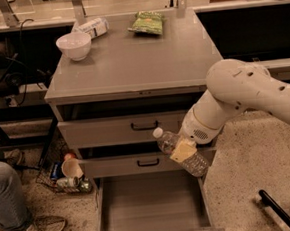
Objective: Place water bottle into bottom drawer
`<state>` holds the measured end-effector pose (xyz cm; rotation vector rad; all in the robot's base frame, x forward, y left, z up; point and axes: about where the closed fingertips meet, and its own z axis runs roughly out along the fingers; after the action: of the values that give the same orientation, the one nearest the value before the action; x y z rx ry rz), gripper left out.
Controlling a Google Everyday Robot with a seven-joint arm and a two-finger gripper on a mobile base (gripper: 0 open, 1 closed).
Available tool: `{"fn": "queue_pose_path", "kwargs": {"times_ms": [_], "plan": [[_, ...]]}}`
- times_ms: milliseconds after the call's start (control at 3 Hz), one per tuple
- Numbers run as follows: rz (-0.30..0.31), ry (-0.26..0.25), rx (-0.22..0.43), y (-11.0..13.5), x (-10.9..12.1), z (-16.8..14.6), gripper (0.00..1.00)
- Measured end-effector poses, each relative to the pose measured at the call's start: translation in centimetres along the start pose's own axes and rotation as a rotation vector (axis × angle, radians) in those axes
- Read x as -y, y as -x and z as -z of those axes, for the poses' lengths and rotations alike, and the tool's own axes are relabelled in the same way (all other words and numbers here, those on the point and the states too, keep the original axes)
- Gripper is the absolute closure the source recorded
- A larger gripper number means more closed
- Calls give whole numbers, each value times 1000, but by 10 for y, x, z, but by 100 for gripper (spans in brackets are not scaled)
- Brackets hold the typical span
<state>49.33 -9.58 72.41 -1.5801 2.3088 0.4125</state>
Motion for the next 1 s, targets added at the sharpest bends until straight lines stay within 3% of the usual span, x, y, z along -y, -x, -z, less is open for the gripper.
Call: {"fn": "queue_pose_path", "kwargs": {"times_ms": [333,667,1000], "plan": [[0,0,0,0,0,0,100],[-20,27,-55,-11,-1,-37,100],[-55,107,-153,-34,-6,-150,100]]}}
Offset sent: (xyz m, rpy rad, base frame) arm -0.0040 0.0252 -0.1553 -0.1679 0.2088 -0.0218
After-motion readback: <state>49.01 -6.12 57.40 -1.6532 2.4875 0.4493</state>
